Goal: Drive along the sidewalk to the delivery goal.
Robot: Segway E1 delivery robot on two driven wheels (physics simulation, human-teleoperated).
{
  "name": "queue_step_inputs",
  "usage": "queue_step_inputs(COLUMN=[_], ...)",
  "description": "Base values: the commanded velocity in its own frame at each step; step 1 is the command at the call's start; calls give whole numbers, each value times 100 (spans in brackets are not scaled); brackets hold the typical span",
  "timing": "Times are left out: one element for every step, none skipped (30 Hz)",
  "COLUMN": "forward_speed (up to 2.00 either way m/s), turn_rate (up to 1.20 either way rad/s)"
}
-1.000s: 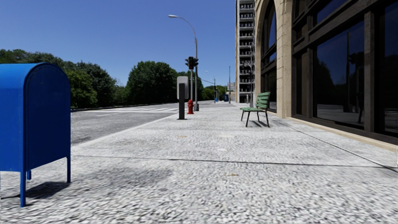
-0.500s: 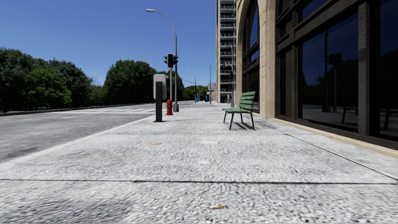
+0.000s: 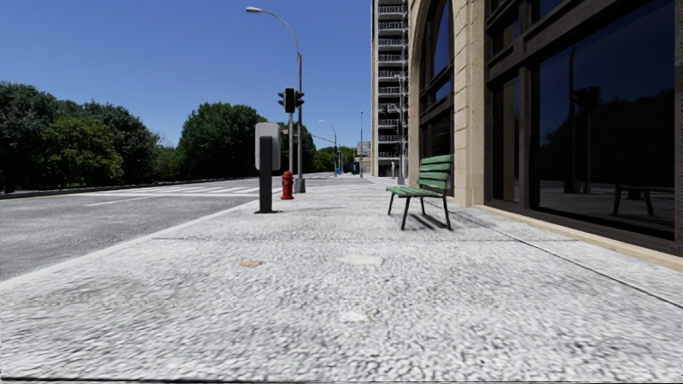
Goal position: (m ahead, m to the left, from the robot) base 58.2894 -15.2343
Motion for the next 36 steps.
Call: queue_step_inputs(forward_speed=[130,130,130,130,130,130,130,130,130,130,130,130,130,130,130,130,130,130,130,130,130,130,130,130,130,130,130,130,130,130,130,130,130,130,130,130], turn_rate=[0,0,0,0,0,0,0,0,0,0,0,0,0,0,0,0,0,0,0,0,0,0,0,0,0,0,0,0,0,0,0,0,0,0,0,0])
